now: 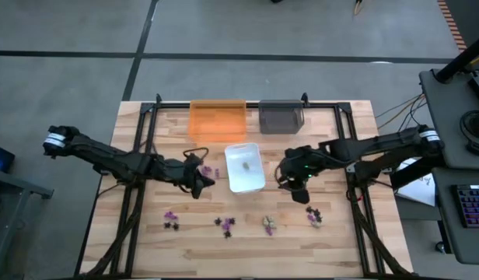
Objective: Sort Halloween decoration
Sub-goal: Put the purple skeleton toy into the orange bin
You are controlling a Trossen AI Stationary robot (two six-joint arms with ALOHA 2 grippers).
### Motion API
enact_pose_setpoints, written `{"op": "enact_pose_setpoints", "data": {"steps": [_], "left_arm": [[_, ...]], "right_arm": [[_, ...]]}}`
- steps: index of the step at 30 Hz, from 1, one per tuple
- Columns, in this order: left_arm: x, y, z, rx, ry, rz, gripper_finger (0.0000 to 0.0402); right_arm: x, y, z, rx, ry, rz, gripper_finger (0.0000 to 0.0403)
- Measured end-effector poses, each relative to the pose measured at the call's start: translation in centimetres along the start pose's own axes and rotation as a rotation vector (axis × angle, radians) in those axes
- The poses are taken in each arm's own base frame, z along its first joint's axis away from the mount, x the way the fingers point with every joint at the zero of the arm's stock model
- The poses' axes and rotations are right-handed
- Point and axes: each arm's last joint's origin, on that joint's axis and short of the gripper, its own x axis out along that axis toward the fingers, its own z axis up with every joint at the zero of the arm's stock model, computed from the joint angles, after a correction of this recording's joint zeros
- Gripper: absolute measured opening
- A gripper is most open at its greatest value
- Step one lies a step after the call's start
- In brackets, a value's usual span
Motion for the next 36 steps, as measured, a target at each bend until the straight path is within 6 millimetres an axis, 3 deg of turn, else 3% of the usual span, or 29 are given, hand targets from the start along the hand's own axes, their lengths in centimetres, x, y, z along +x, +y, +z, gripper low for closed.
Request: {"op": "enact_pose_setpoints", "data": {"steps": [9, 19, 25, 36], "left_arm": [[2.4, 0.5, -3.0, -0.167, 0.236, 0.185, 0.0000], [4.1, -1.0, -2.4, -0.143, 0.350, 0.464, 0.0000], [5.6, -1.8, -2.2, -0.038, 0.392, 0.617, 0.0000], [6.9, -1.5, -2.4, 0.040, 0.384, 0.708, 0.0000]], "right_arm": [[-0.4, -0.5, -3.3, 0.042, -0.168, 0.021, 0.0077], [-0.1, -0.8, -4.3, 0.088, -0.185, 0.030, 0.0078], [0.2, -0.8, -4.4, 0.091, -0.175, 0.028, 0.0075], [0.5, -0.9, -4.6, 0.100, -0.163, 0.025, 0.0074]]}}
